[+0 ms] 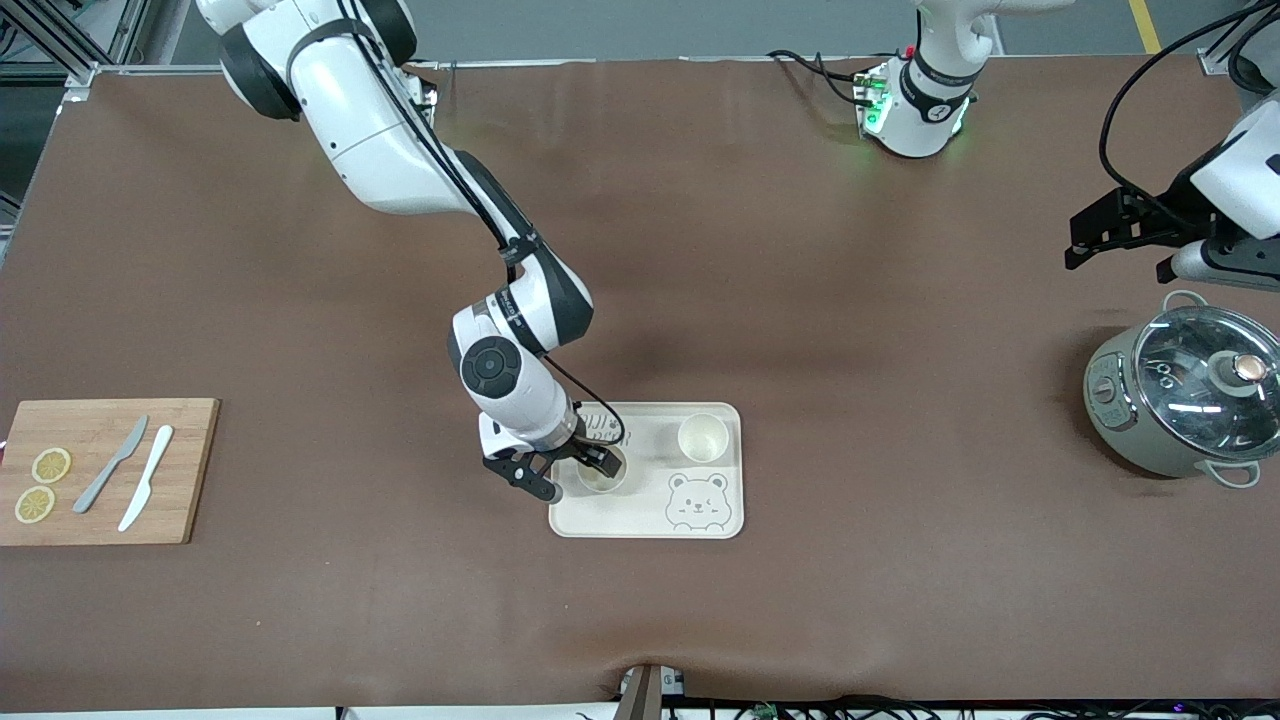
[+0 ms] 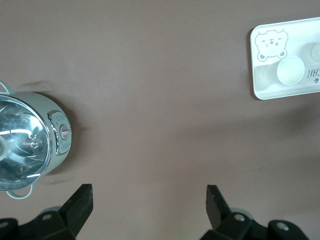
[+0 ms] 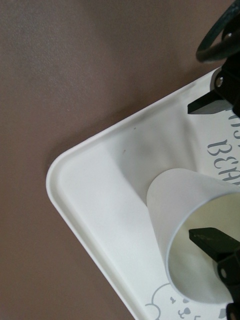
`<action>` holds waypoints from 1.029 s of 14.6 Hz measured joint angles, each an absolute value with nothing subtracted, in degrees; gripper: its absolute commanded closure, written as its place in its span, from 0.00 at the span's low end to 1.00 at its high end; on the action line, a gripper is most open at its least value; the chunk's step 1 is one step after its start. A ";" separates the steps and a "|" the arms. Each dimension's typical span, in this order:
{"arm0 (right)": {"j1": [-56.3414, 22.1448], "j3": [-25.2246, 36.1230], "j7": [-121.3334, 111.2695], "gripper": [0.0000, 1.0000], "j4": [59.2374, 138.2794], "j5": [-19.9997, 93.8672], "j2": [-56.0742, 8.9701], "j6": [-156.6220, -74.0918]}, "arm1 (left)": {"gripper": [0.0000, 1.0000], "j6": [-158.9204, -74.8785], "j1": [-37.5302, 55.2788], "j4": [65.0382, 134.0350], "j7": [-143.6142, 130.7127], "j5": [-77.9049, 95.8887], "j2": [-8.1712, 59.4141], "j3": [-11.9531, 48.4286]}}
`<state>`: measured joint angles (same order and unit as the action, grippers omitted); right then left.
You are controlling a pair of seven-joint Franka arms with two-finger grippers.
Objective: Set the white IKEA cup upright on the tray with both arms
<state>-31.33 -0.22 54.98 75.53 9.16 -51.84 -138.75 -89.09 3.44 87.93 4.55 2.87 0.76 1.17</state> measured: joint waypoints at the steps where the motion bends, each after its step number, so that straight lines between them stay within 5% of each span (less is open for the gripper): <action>1: -31.33 -0.21 54.98 0.00 75.43 9.06 -51.79 -138.74 | 0.00 -89.09 3.43 87.93 4.55 2.87 0.77 1.18; 8: -31.32 0.10 54.97 0.00 73.29 6.67 -45.45 -124.87 | 0.00 -89.09 3.31 87.89 4.55 2.84 0.87 1.17; 15: -29.89 0.52 52.40 0.00 72.31 6.65 -25.89 -98.20 | 0.00 -89.11 3.19 87.86 4.55 2.84 1.22 1.17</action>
<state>-29.89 0.52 52.40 72.31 6.65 -25.89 -98.20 -89.11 3.19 87.86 4.55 2.84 1.22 1.17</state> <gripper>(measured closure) 0.000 0.000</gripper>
